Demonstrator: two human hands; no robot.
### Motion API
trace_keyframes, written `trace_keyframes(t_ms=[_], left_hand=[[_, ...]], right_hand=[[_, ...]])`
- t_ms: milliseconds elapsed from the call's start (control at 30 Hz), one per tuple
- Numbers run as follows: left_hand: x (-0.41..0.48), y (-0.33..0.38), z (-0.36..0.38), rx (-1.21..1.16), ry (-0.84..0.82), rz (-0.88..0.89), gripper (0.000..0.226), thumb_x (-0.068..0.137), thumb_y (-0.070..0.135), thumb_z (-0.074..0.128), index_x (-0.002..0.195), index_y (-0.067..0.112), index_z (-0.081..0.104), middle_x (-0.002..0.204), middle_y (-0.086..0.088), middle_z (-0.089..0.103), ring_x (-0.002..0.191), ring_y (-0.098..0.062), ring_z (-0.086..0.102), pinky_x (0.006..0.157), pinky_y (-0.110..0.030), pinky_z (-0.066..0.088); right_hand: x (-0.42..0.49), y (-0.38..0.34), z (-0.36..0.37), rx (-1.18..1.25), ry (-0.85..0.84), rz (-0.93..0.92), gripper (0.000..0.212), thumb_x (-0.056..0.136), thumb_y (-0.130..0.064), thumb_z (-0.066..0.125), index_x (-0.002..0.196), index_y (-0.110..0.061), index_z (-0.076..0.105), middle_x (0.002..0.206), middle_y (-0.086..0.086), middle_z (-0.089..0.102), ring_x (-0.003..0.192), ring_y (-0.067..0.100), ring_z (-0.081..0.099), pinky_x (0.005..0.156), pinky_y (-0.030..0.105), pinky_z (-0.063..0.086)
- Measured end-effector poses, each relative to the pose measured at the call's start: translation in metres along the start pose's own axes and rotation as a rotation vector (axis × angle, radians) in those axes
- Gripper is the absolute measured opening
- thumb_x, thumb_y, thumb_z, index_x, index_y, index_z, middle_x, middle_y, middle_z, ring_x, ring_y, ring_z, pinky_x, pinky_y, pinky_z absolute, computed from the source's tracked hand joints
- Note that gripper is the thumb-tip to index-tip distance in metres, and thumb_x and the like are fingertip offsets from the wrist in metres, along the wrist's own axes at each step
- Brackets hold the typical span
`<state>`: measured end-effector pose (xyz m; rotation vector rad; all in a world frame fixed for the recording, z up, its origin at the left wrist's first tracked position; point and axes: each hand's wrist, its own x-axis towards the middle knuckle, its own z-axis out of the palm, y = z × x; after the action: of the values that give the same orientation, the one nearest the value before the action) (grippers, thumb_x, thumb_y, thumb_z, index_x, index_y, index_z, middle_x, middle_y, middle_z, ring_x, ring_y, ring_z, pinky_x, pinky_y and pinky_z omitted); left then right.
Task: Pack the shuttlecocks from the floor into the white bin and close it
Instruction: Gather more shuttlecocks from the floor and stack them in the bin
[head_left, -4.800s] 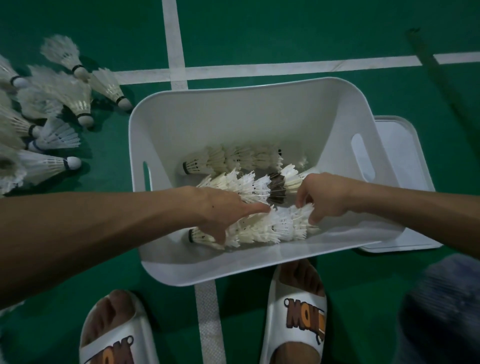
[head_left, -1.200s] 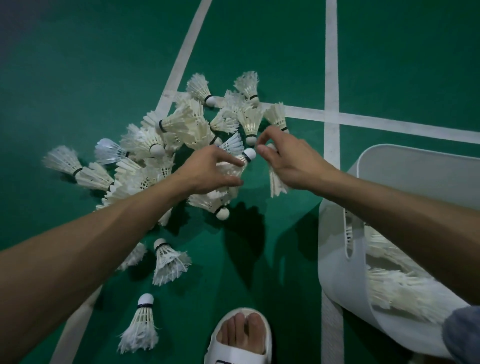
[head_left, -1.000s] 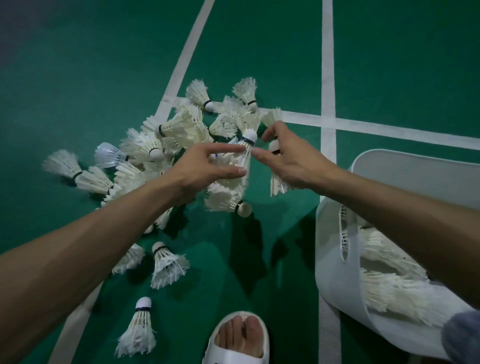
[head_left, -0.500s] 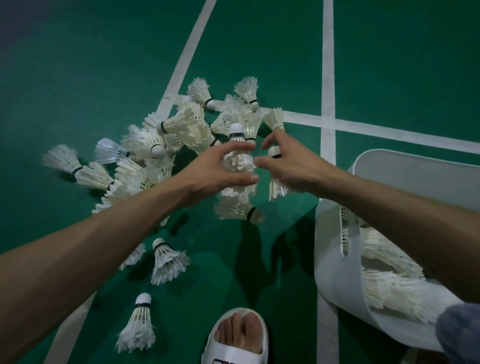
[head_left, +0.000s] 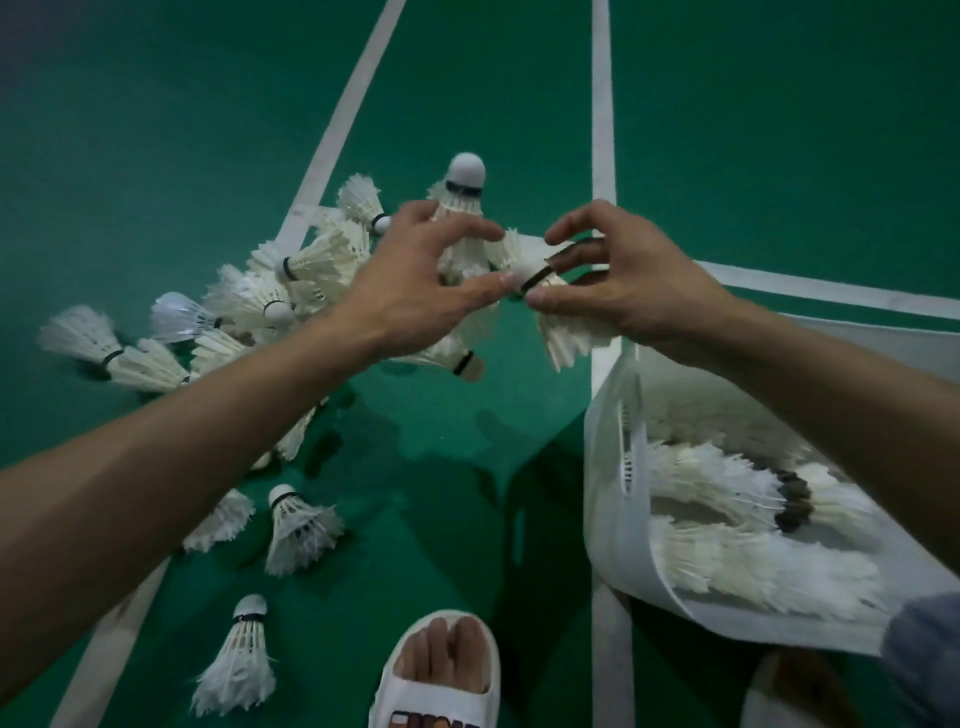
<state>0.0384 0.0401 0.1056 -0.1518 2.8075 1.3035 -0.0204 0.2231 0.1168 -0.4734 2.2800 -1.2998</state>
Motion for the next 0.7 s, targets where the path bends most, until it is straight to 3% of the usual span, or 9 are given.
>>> trace_keyframes(t_ms=[67,167,300,433,533,633,700], left_hand=[[-0.002,0.013,-0.002,0.007,0.030,0.031,0.047,0.084,0.044,0.062,0.129,0.034,0.053,0.149,-0.002,0.024,0.115,-0.010,0.035,0.104,-0.032,0.028],[-0.007,0.035,0.000,-0.008,0.048,0.080,0.047,0.083,0.043,0.063,0.127,0.033,0.054,0.146,-0.003,0.029,0.108,-0.012,0.045,0.099,-0.028,0.034],[-0.015,0.070,-0.005,-0.170,0.059,0.114,0.044,0.077,0.040,0.066,0.119,0.035,0.057,0.138,-0.006,0.043,0.107,-0.016,0.058,0.090,-0.038,0.053],[-0.022,0.106,-0.009,-0.384,0.015,0.128,0.049,0.068,0.040,0.064,0.117,0.033,0.059,0.110,0.007,0.059,0.090,-0.008,0.067,0.076,-0.027,0.058],[-0.024,0.129,0.006,-0.482,-0.086,0.147,0.046,0.068,0.037,0.064,0.113,0.031,0.060,0.112,0.008,0.058,0.087,-0.004,0.068,0.072,-0.022,0.057],[-0.024,0.145,0.034,-0.509,-0.197,0.149,0.046,0.066,0.035,0.065,0.111,0.029,0.061,0.114,0.004,0.059,0.086,-0.005,0.068,0.071,-0.021,0.056],[-0.024,0.151,0.054,-0.486,-0.261,0.151,0.049,0.066,0.034,0.066,0.114,0.027,0.061,0.114,0.004,0.060,0.087,-0.005,0.069,0.075,-0.022,0.056]], right_hand=[[-0.011,0.000,-0.010,-0.031,0.058,-0.045,0.033,0.081,-0.021,0.074,0.109,-0.017,0.058,0.105,-0.004,0.067,0.089,0.008,0.067,0.076,0.028,0.056],[-0.031,-0.001,-0.024,-0.015,0.098,-0.069,0.023,0.092,-0.021,0.062,0.114,-0.017,0.056,0.106,-0.006,0.067,0.081,0.006,0.065,0.061,0.022,0.053],[-0.061,-0.001,-0.047,0.022,0.151,-0.050,0.022,0.096,-0.026,0.054,0.117,-0.021,0.051,0.111,0.002,0.063,0.084,0.021,0.065,0.058,0.033,0.058],[-0.087,0.009,-0.073,0.116,0.219,0.027,0.017,0.095,-0.025,0.056,0.111,-0.021,0.055,0.103,0.011,0.065,0.081,0.025,0.061,0.066,0.047,0.057],[-0.102,0.024,-0.091,0.188,0.268,0.100,0.011,0.092,-0.025,0.060,0.102,-0.024,0.057,0.103,0.014,0.064,0.081,0.028,0.057,0.071,0.049,0.054],[-0.117,0.046,-0.109,0.155,0.272,0.145,0.023,0.088,-0.011,0.063,0.104,-0.026,0.058,0.107,0.012,0.063,0.086,0.030,0.061,0.078,0.052,0.053],[-0.128,0.063,-0.121,0.039,0.260,0.165,0.038,0.083,-0.007,0.066,0.113,-0.028,0.056,0.112,0.010,0.060,0.090,0.030,0.065,0.077,0.041,0.058]])
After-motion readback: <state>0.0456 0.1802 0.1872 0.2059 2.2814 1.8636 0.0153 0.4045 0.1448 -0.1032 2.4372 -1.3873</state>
